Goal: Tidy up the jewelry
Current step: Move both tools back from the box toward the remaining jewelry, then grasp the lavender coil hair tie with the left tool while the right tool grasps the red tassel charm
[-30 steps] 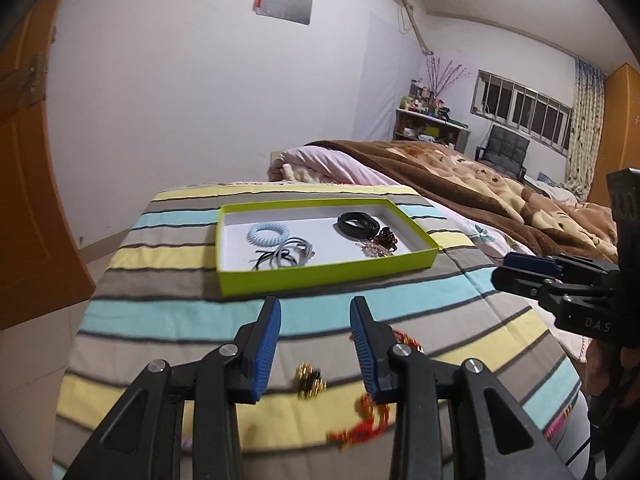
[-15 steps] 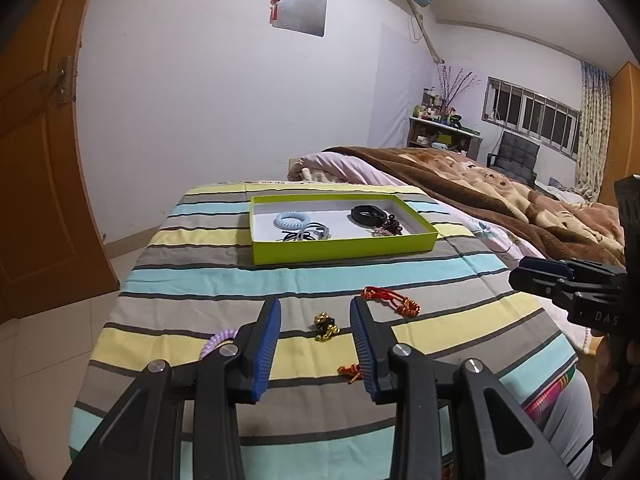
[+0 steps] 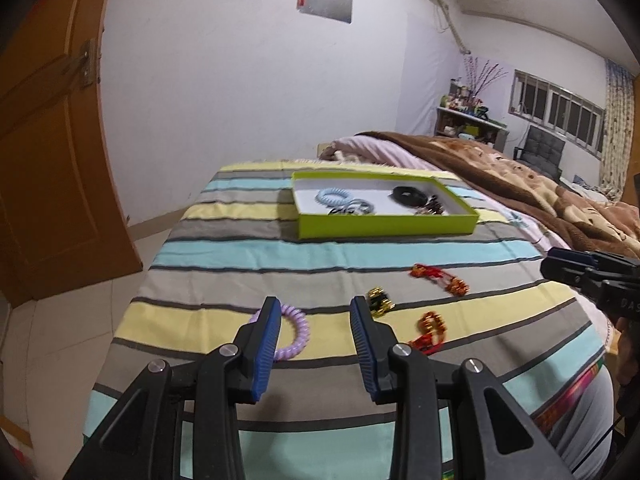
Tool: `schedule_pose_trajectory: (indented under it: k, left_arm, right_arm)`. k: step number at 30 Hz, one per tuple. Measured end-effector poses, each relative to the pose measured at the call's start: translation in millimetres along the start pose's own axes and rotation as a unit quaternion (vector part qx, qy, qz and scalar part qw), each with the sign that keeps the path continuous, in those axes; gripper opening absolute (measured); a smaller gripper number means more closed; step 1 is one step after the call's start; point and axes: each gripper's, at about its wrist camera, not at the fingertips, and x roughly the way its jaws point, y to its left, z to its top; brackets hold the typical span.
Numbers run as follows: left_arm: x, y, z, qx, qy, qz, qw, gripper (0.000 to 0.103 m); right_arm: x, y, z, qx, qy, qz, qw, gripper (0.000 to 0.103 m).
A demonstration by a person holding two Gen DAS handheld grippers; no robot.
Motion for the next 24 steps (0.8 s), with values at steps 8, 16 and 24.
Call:
schedule_pose_trajectory:
  k: [8, 16, 24]
  left_arm:
    - [29, 28, -10, -0.028, 0.035, 0.037, 0.9983, 0.036]
    - [58, 37, -15, -0.036, 0.072, 0.049, 0.9956, 0.036]
    - [72, 35, -13, -0.028, 0.084, 0.053, 0.9947, 0.035]
  right_arm:
    - [25, 2, 0, -0.001, 0.02, 0.005, 1.0, 0.042]
    - [61, 7, 5, -0.011, 0.047, 0.007, 0.999, 0.042]
    - [102, 11, 8, -0.027, 0.088, 0.008, 0.996, 0.042]
